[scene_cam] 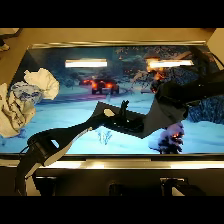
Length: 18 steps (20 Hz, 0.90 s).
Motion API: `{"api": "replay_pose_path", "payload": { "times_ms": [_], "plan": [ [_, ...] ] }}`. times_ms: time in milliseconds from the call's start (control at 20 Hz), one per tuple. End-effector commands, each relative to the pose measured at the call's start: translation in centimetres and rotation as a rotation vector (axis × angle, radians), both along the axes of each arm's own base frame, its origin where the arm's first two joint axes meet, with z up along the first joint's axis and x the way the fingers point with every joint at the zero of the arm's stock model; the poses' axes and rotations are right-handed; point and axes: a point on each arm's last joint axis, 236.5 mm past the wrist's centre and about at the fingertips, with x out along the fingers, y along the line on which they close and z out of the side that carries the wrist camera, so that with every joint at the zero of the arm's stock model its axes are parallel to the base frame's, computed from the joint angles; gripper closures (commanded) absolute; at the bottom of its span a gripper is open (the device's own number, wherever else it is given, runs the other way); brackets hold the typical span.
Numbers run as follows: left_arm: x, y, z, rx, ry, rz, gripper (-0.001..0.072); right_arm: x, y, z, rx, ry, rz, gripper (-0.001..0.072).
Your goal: Fold the shirts.
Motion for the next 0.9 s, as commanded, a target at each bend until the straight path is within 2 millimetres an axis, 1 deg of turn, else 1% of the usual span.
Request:
{"api": "replay_pose_path", "payload": {
  "times_ms": [0,50,100,150,200,250,300,350,400,450,500,550,600,650,700,750,800,850],
  "plan": [
    [0.5,0.7,1.2,-0.036,-0.046,-0.038,0.0684,0.7,0.9,-0.9,0.042,0.039,0.009,0.0665],
    [1.9,2.6,1.5,0.003,-0.103,-0.048,0.0684,1.2,1.5,-1.2,0.066,0.05,0.017,0.0665],
    [4.0,5.5,2.1,0.067,-0.16,-0.048,0.0684,2.0,2.0,-1.4,0.096,0.049,0.019,0.0665],
    [6.1,8.8,2.8,0.135,-0.216,-0.042,0.0684,3.0,2.8,-1.5,0.137,0.04,0.019,0.0666],
    [8.5,12.9,4.3,0.205,-0.279,-0.02,0.0684,4.0,3.8,-1.7,0.178,0.034,0.025,0.0666],
    [10.9,17.1,6.4,0.257,-0.342,0.02,0.0684,5.0,4.9,-2.1,0.208,0.031,0.028,0.0666],
    [12.8,20.8,8.9,0.288,-0.398,0.072,0.0683,6.0,6.5,-2.9,0.227,0.031,0.04,0.0666],
    [14.6,24.7,11.9,0.304,-0.452,0.145,0.0683,6.7,8.4,-3.8,0.247,0.035,0.056,0.0666],
    [15.8,28.0,14.8,0.308,-0.495,0.214,0.0683,7.4,10.7,-4.8,0.276,0.043,0.072,0.0665],
    [16.5,31.2,17.7,0.309,-0.538,0.283,0.0682,8.1,13.3,-6.0,0.314,0.057,0.085,0.0665],
    [16.7,33.7,20.2,0.311,-0.575,0.335,0.0682,8.7,15.8,-7.4,0.347,0.07,0.094,0.0665],
    [16.3,35.9,22.7,0.313,-0.612,0.374,0.0682,9.5,18.4,-9.1,0.37,0.067,0.107,0.0665],
    [15.3,37.3,24.7,0.319,-0.651,0.381,0.0681,10.1,20.5,-10.9,0.386,0.075,0.104,0.0665],
    [14.1,38.3,26.6,0.325,-0.687,0.381,0.0681,10.5,22.6,-13.0,0.406,0.099,0.09,0.0664],
    [12.9,38.7,28.1,0.327,-0.714,0.381,0.0681,10.6,24.3,-14.9,0.428,0.13,0.076,0.0663],
    [11.6,38.7,29.6,0.325,-0.743,0.373,0.0681,10.7,25.9,-17.0,0.448,0.163,0.056,0.0654],
    [10.4,38.3,30.8,0.322,-0.776,0.355,0.0681,11.2,27.0,-18.6,0.47,0.181,0.02,0.0405],
    [9.2,37.9,31.9,0.321,-0.805,0.339,0.0681,11.5,27.7,-19.2,0.509,0.205,-0.008,0.0024]
  ]
}}
